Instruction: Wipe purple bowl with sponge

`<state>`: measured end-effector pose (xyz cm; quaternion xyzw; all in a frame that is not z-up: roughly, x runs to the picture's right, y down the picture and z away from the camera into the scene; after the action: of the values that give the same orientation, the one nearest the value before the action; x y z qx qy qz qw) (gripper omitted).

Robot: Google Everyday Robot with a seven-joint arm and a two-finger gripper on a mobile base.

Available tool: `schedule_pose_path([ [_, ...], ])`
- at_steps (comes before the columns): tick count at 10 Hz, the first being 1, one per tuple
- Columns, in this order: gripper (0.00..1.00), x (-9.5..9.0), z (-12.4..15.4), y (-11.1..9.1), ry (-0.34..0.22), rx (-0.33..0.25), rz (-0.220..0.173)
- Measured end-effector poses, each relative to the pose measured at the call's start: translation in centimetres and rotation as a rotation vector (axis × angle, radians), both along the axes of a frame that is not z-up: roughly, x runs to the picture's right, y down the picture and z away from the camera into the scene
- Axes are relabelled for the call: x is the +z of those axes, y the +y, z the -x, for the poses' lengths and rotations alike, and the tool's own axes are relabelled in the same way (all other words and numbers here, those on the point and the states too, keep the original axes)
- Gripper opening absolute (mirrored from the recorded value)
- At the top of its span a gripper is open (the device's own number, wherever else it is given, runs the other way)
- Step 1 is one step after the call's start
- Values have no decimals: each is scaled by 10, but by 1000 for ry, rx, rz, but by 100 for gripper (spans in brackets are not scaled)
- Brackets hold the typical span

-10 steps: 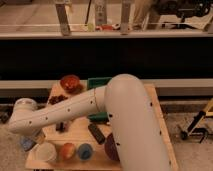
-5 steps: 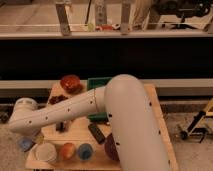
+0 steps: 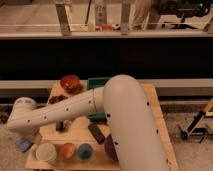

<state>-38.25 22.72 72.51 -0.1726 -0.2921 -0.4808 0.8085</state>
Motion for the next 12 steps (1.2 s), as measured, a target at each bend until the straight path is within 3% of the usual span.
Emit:
schedule_pose_path([
  [2,1,-9,-20,-6,27,52,-1],
  [4,0,-16,-53,-9,47,105,-2],
  [9,0,-42,-177,-21,104,292,-8],
  [11,0,-47,-211,-29,136,339,9],
  [12,0,-47,-238,-33,172,379,40],
])
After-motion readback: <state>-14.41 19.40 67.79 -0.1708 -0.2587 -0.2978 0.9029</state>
